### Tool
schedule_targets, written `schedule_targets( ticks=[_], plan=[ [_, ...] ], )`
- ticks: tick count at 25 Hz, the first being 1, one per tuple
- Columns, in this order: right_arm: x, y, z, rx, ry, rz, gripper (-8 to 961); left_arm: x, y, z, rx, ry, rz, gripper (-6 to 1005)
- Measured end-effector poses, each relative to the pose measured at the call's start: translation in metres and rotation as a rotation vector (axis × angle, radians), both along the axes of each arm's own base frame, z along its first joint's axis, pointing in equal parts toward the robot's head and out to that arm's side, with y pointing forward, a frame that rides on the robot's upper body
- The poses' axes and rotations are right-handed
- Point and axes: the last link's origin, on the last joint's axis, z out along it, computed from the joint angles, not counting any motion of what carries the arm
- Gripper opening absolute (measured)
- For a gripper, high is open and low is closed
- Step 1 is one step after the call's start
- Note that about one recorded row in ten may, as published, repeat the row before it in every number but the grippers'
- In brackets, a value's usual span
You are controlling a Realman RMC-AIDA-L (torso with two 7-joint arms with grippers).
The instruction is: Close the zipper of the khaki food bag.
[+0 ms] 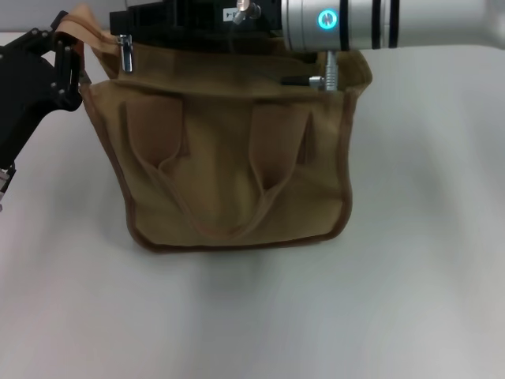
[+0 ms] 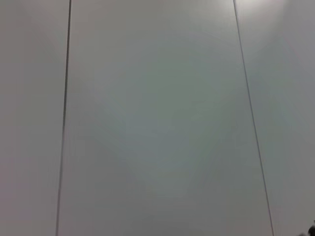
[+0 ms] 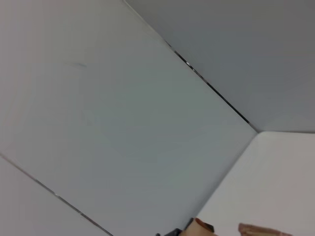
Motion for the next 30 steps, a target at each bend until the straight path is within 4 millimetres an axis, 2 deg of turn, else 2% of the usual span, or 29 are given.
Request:
schedule_targets(
  ticks=[6,13,21,30],
  plan=[
    [-0.007,0.0,-0.006,-0.009,-0.031,0.012,353,0.0,0.0,0.002,-0.006,-0.016,0.001,19],
    [0.002,0.002,-0.004,-0.018,-0.02,-0.047,354,-0.002,0.001,0.002,-0.001,-0.019,0.018,18],
    [0.001,0.002,-0.004,-0.057,-0.031,-0.099,348,-0.006,0.001,0.004,0.014,-0.028,0.043,18],
    [-0.017,0.004,-0.006,-0.073,-0.054,-0.084,340,-0.011,-0.004,0.007,0.035,-0.057,0.063,18]
  ],
)
